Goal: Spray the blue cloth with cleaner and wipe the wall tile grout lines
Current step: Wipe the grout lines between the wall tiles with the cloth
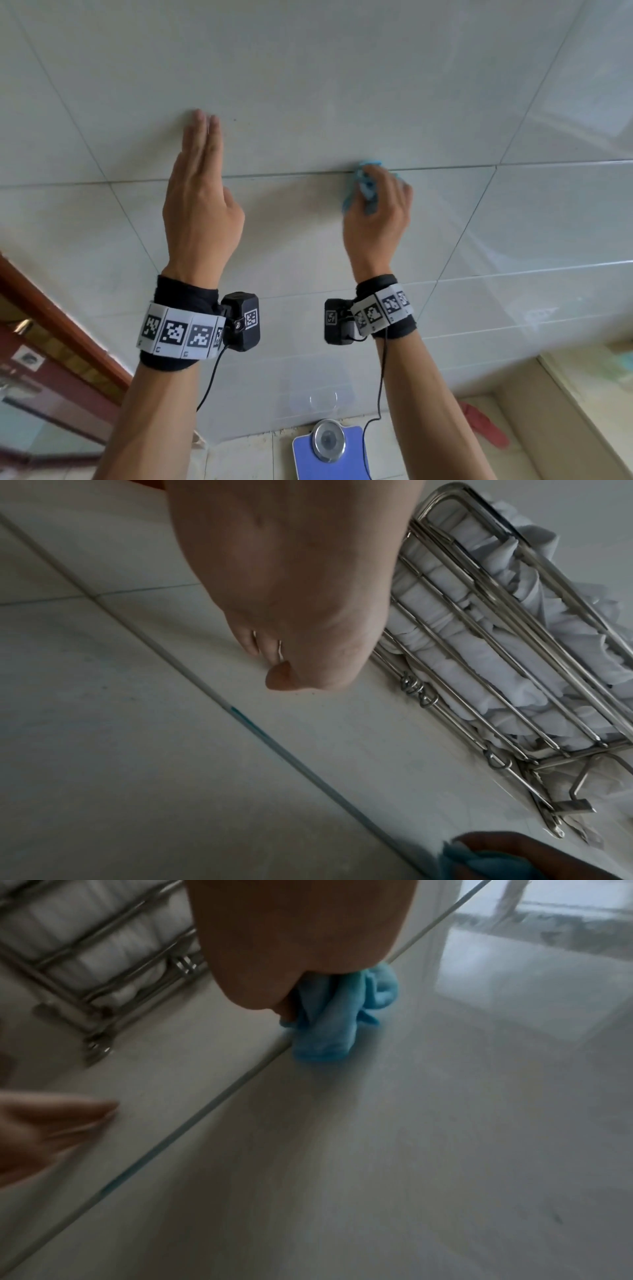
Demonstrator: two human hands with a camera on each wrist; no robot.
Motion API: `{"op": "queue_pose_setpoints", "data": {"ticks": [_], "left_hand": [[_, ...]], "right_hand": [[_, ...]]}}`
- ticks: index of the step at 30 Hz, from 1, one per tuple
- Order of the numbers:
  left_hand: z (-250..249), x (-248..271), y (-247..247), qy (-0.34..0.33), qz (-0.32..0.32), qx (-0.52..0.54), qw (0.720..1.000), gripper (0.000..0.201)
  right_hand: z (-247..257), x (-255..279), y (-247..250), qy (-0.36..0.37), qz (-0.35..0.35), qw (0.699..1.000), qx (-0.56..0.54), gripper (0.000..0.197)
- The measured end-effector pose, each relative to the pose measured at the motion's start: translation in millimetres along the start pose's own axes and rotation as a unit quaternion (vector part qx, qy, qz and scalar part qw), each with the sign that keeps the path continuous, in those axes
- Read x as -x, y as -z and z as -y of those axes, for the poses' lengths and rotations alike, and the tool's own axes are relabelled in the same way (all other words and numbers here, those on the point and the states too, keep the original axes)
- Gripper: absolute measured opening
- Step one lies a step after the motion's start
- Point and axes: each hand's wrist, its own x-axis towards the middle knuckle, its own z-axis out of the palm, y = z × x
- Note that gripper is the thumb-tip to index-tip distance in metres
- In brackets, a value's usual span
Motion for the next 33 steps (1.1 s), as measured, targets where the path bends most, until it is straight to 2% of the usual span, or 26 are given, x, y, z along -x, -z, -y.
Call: {"op": "queue_pose_setpoints", "data": {"ticks": [3, 7, 9, 12, 14, 16, 19, 21, 23, 24, 26, 28, 29, 31, 33], "left_hand": [[13, 2, 7, 0.001, -0.004, -0.007, 1.000, 0.083], [40, 1, 20, 0.006, -0.021, -0.015, 1.000, 0.084], [53, 0, 26, 0.008, -0.027, -0.024, 0.999, 0.083], [69, -2, 37, 0.015, -0.038, -0.029, 0.999, 0.082], [77, -1, 44, 0.027, -0.045, -0.026, 0.998, 0.084], [86, 1, 50, 0.037, -0.051, -0.020, 0.998, 0.086], [101, 1, 59, 0.047, -0.057, -0.015, 0.997, 0.089], [111, 0, 66, 0.062, -0.062, -0.016, 0.996, 0.091], [120, -4, 73, 0.074, -0.070, -0.012, 0.995, 0.090], [125, -6, 77, 0.078, -0.073, -0.009, 0.994, 0.089], [135, -10, 83, 0.082, -0.081, -0.006, 0.993, 0.087], [144, -14, 88, 0.076, -0.086, -0.006, 0.993, 0.086], [148, -15, 90, 0.071, -0.086, -0.005, 0.994, 0.085], [156, -15, 93, 0.059, -0.083, -0.001, 0.995, 0.084], [165, -14, 95, 0.046, -0.080, -0.001, 0.996, 0.082]], "right_hand": [[-6, -14, -4, -0.058, -0.086, 0.995, 0.012, 0.029], [22, 14, -38, -0.072, -0.106, 0.992, 0.020, 0.033], [44, 36, -58, -0.017, -0.062, 0.998, 0.013, 0.039], [72, 63, -78, 0.086, 0.044, 0.995, 0.015, 0.042], [80, 63, -78, 0.104, 0.075, 0.992, 0.000, 0.039], [86, 50, -71, 0.085, 0.035, 0.995, -0.029, 0.031], [99, 10, -67, 0.067, -0.081, 0.993, -0.051, 0.021], [110, -13, -79, 0.036, -0.133, 0.988, -0.065, 0.021], [125, -17, -97, 0.008, -0.148, 0.987, -0.067, 0.026], [134, -9, -106, 0.015, -0.136, 0.989, -0.061, 0.031], [150, 20, -124, 0.076, -0.056, 0.994, -0.053, 0.041], [160, 50, -136, 0.157, 0.042, 0.985, -0.057, 0.041], [163, 58, -137, 0.178, 0.070, 0.980, -0.063, 0.037], [169, 54, -133, 0.167, 0.055, 0.980, -0.088, 0.030], [175, 33, -125, 0.127, -0.036, 0.987, -0.096, 0.028]]}}
